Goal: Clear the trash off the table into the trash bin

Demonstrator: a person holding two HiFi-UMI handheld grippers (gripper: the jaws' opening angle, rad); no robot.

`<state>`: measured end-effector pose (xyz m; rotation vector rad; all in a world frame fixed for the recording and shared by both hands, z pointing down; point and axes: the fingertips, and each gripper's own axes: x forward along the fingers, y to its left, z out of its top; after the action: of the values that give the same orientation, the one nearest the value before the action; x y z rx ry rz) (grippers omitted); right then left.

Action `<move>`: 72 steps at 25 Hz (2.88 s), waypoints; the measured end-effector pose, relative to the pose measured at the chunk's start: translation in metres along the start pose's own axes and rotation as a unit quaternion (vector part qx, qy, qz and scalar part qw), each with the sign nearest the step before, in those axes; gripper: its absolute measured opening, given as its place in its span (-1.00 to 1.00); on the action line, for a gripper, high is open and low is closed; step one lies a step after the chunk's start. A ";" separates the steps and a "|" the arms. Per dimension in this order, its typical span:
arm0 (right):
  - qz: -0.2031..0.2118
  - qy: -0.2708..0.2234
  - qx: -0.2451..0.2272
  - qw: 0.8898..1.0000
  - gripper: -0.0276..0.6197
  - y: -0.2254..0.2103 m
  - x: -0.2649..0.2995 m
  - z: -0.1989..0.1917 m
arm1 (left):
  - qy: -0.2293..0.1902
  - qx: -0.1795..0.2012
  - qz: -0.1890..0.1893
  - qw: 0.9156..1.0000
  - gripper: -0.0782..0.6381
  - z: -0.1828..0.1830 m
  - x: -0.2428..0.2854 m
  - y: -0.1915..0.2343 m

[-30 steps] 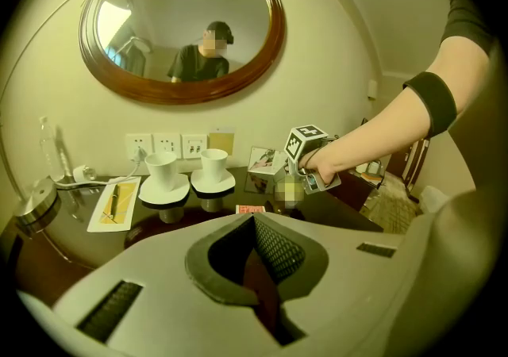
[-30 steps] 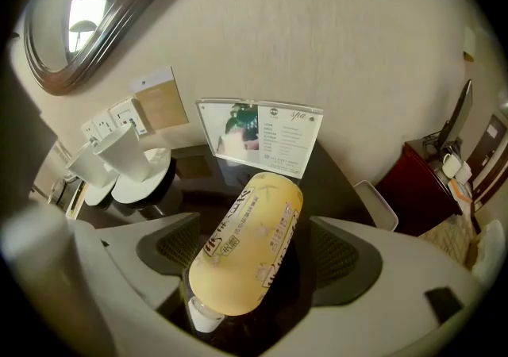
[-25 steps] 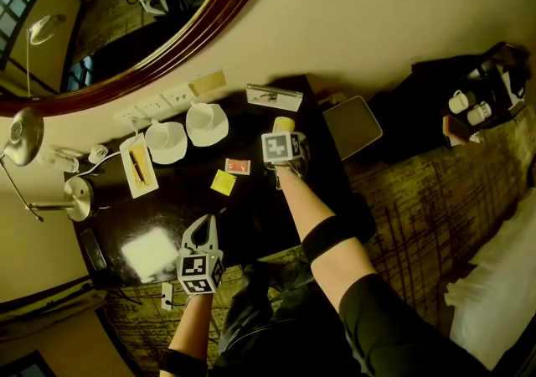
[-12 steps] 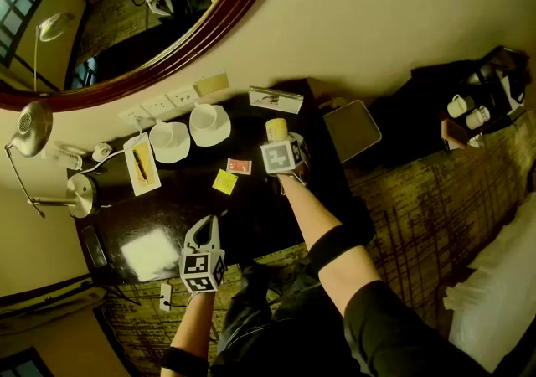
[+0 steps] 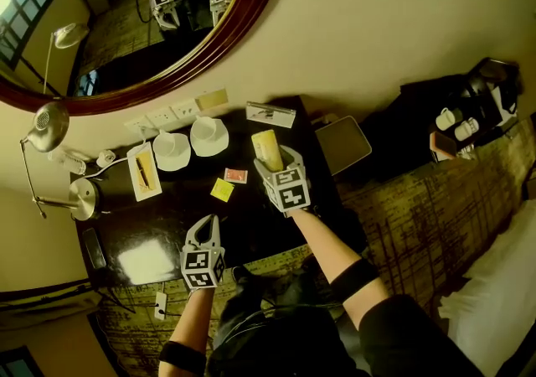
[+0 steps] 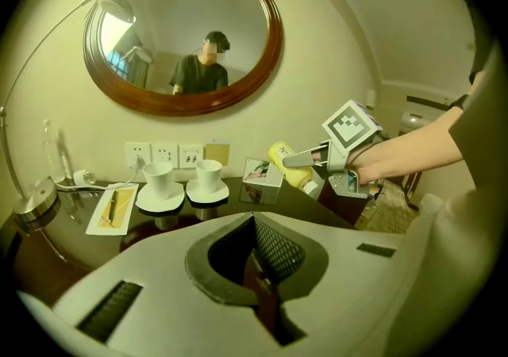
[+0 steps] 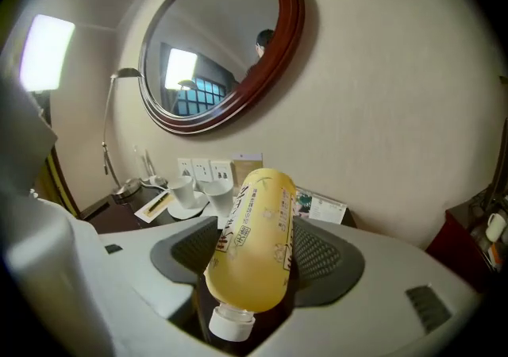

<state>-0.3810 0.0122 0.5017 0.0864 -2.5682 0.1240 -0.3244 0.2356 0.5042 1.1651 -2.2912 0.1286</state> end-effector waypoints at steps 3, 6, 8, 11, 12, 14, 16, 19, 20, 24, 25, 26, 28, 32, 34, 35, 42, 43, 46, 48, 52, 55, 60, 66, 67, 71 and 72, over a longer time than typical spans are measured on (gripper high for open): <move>0.031 -0.039 -0.025 0.998 0.05 0.020 -0.032 0.017 | -0.008 0.004 -0.001 1.000 -0.78 0.007 -0.004 -0.002; 0.064 -0.072 -0.056 0.994 0.05 0.043 -0.064 0.025 | -0.017 0.009 -0.001 1.000 -0.78 0.015 -0.009 -0.003; 0.083 -0.082 -0.073 0.990 0.05 0.057 -0.083 0.021 | -0.023 0.011 -0.002 1.000 -0.78 0.021 -0.012 -0.003; 0.101 -0.088 -0.080 0.988 0.04 0.073 -0.108 0.008 | -0.032 0.013 0.003 0.999 -0.78 0.026 -0.019 -0.002; 0.103 -0.089 -0.083 0.987 0.05 0.077 -0.114 0.004 | -0.036 0.014 0.006 0.999 -0.78 0.028 -0.022 -0.001; 0.104 -0.092 -0.090 0.986 0.05 0.083 -0.124 -0.002 | -0.037 0.019 0.005 0.999 -0.78 0.031 -0.026 -0.002; 0.102 -0.093 -0.092 0.986 0.05 0.084 -0.130 -0.005 | -0.035 0.025 -0.004 0.999 -0.78 0.033 -0.027 -0.007; 0.095 -0.096 -0.081 0.988 0.05 0.078 -0.138 -0.010 | -0.035 0.033 -0.016 0.999 -0.78 0.037 -0.023 -0.018; 0.089 -0.096 -0.077 0.988 0.05 0.073 -0.141 -0.012 | -0.034 0.037 -0.022 0.998 -0.78 0.039 -0.019 -0.024; 0.052 -0.093 -0.057 0.993 0.04 0.041 -0.159 -0.025 | -0.029 0.060 -0.060 0.996 -0.78 0.047 0.002 -0.059; 0.040 -0.092 -0.050 0.994 0.04 0.030 -0.166 -0.030 | -0.027 0.068 -0.072 0.995 -0.78 0.049 0.009 -0.072; 0.025 -0.092 -0.043 0.995 0.04 0.018 -0.174 -0.035 | -0.025 0.076 -0.087 0.993 -0.78 0.051 0.016 -0.086; -0.007 -0.091 -0.028 0.995 0.04 -0.009 -0.193 -0.046 | -0.022 0.093 -0.119 0.988 -0.78 0.055 0.032 -0.119; -0.075 -0.081 0.000 0.994 0.02 -0.069 -0.240 -0.074 | -0.013 0.132 -0.191 0.972 -0.78 0.058 0.060 -0.203; -0.111 -0.076 0.014 0.991 0.01 -0.098 -0.265 -0.090 | -0.009 0.151 -0.227 0.962 -0.78 0.057 0.071 -0.245; -0.131 -0.074 0.022 0.988 0.01 -0.111 -0.279 -0.098 | -0.006 0.160 -0.244 0.956 -0.78 0.056 0.075 -0.266; -0.245 -0.060 0.081 0.964 0.00 -0.187 -0.384 -0.161 | 0.015 0.203 -0.346 0.916 -0.78 0.033 0.087 -0.401; -0.257 -0.057 0.088 0.961 0.00 -0.195 -0.396 -0.170 | 0.018 0.207 -0.357 0.911 -0.78 0.028 0.087 -0.417; -0.283 -0.046 0.109 0.952 0.00 -0.213 -0.420 -0.199 | 0.027 0.218 -0.377 0.900 -0.78 0.010 0.092 -0.452; -0.295 -0.037 0.123 0.947 0.01 -0.223 -0.428 -0.219 | 0.037 0.227 -0.391 0.891 -0.78 -0.001 0.093 -0.474; -0.306 -0.014 0.159 0.939 0.01 -0.238 -0.427 -0.272 | 0.072 0.239 -0.417 0.874 -0.78 -0.035 0.100 -0.509; -0.306 0.001 0.188 0.933 0.01 -0.247 -0.411 -0.320 | 0.105 0.246 -0.421 0.867 -0.78 -0.078 0.120 -0.521; -0.304 0.028 0.229 0.924 0.01 -0.267 -0.368 -0.417 | 0.152 0.259 -0.427 0.853 -0.78 -0.163 0.162 -0.540; -0.286 0.066 0.270 0.917 0.01 -0.268 -0.277 -0.552 | 0.200 0.268 -0.426 0.841 -0.78 -0.286 0.225 -0.531; -0.286 0.069 0.275 0.915 0.01 -0.269 -0.268 -0.573 | 0.207 0.270 -0.427 0.838 -0.78 -0.306 0.234 -0.532; -0.286 0.082 0.283 0.912 0.01 -0.278 -0.237 -0.637 | 0.228 0.280 -0.412 0.837 -0.78 -0.382 0.280 -0.526; -0.287 0.085 0.286 0.910 0.01 -0.280 -0.229 -0.653 | 0.230 0.283 -0.410 0.836 -0.78 -0.399 0.292 -0.524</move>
<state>0.1851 -0.1877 0.9445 0.9900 -2.1480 0.6207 0.1174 -0.1667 0.9059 2.0488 -1.1999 0.6987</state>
